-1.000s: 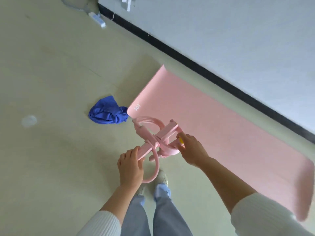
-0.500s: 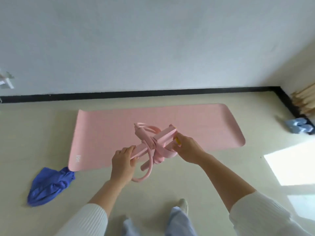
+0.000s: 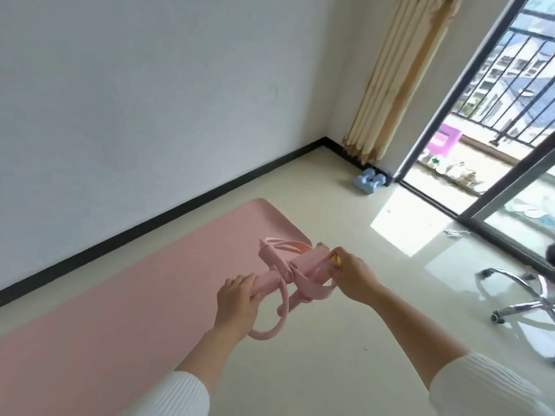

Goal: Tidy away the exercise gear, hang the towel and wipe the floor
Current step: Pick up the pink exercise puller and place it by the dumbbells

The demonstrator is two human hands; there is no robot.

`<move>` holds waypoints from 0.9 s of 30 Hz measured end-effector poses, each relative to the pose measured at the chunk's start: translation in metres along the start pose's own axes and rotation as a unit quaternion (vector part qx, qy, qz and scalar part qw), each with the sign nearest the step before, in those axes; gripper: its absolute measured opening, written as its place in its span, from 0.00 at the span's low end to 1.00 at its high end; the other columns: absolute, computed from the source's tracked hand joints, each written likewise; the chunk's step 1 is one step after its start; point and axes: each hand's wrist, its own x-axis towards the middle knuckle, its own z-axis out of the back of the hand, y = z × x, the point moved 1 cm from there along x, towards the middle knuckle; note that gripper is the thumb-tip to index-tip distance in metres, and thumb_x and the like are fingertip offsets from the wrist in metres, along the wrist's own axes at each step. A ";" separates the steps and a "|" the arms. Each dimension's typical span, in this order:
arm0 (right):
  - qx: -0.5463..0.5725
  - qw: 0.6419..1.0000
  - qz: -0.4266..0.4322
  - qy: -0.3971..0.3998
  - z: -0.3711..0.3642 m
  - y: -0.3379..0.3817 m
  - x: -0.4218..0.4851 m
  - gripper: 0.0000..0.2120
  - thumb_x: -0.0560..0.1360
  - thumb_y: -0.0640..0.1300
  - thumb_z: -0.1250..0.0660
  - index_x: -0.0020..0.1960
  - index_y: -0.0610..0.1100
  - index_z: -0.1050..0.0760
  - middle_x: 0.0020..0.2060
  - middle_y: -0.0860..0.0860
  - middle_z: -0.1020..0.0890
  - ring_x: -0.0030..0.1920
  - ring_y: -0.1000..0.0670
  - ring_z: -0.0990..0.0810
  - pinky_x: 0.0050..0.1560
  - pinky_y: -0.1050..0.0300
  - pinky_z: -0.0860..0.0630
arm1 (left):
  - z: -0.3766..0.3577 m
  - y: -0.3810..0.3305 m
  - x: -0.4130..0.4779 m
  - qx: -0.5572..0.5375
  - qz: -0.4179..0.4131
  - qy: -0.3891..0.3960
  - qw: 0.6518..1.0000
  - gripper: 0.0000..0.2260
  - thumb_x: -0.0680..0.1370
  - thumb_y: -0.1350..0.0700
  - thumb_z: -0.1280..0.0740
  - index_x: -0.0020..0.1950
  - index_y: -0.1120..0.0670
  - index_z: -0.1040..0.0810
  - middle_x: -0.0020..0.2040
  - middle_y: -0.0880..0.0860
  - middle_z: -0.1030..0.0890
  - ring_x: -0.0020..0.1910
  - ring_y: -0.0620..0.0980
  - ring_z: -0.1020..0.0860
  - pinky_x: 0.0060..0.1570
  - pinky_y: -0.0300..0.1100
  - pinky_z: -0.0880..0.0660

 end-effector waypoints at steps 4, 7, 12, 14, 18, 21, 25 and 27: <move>0.013 0.998 -0.038 -0.044 0.057 -0.056 0.039 0.08 0.77 0.44 0.43 0.53 0.43 0.30 0.44 0.48 0.20 0.44 0.44 0.22 0.41 0.53 0.27 | -0.039 -0.067 0.068 0.015 -0.041 0.040 0.998 0.17 0.77 0.51 0.35 0.66 0.49 0.27 0.60 0.47 0.22 0.57 0.53 0.28 0.58 0.45 0.34; 0.024 0.995 -0.060 -0.077 0.091 -0.088 0.075 0.08 0.77 0.44 0.43 0.54 0.44 0.30 0.45 0.48 0.20 0.45 0.44 0.22 0.43 0.53 0.26 | -0.059 -0.109 0.125 0.028 -0.064 0.064 0.995 0.17 0.78 0.50 0.37 0.67 0.48 0.28 0.62 0.47 0.23 0.60 0.52 0.29 0.60 0.45 0.36; 0.075 0.985 -0.104 -0.119 0.132 -0.131 0.155 0.06 0.78 0.43 0.43 0.53 0.44 0.31 0.47 0.49 0.21 0.45 0.45 0.23 0.41 0.55 0.30 | -0.097 -0.163 0.225 0.054 -0.080 0.083 0.992 0.15 0.81 0.48 0.41 0.67 0.44 0.30 0.63 0.43 0.26 0.63 0.49 0.35 0.62 0.50 0.43; 0.088 0.981 -0.117 -0.126 0.148 -0.145 0.196 0.05 0.78 0.43 0.44 0.52 0.45 0.32 0.46 0.51 0.23 0.43 0.46 0.24 0.37 0.57 0.33 | -0.121 -0.177 0.272 0.053 -0.083 0.096 0.991 0.14 0.81 0.47 0.42 0.67 0.42 0.30 0.62 0.41 0.26 0.63 0.48 0.37 0.62 0.52 0.43; 0.090 0.977 -0.146 -0.129 0.187 -0.166 0.291 0.06 0.77 0.43 0.44 0.53 0.46 0.31 0.44 0.52 0.23 0.43 0.47 0.24 0.38 0.57 0.32 | -0.163 -0.202 0.377 0.054 -0.085 0.134 0.986 0.16 0.81 0.51 0.42 0.69 0.45 0.32 0.64 0.44 0.26 0.62 0.51 0.36 0.58 0.49 0.39; 0.101 0.972 -0.175 -0.119 0.222 -0.179 0.359 0.07 0.77 0.43 0.43 0.53 0.45 0.30 0.43 0.50 0.21 0.43 0.45 0.22 0.40 0.55 0.28 | -0.183 -0.226 0.451 0.045 -0.092 0.157 0.982 0.16 0.80 0.52 0.42 0.68 0.46 0.31 0.63 0.44 0.25 0.60 0.52 0.35 0.55 0.47 0.35; 0.134 0.962 -0.203 -0.122 0.268 -0.198 0.439 0.06 0.76 0.44 0.43 0.52 0.46 0.29 0.42 0.50 0.20 0.44 0.46 0.20 0.41 0.52 0.23 | -0.204 -0.261 0.539 0.051 -0.099 0.185 0.977 0.15 0.80 0.51 0.41 0.67 0.45 0.30 0.61 0.44 0.25 0.59 0.52 0.35 0.56 0.48 0.34; 0.136 0.961 -0.207 -0.123 0.287 -0.208 0.476 0.06 0.76 0.44 0.42 0.52 0.47 0.29 0.42 0.50 0.20 0.44 0.46 0.19 0.43 0.51 0.22 | -0.217 -0.278 0.579 0.056 -0.105 0.198 0.973 0.15 0.80 0.52 0.41 0.67 0.46 0.30 0.61 0.45 0.25 0.59 0.52 0.34 0.54 0.47 0.35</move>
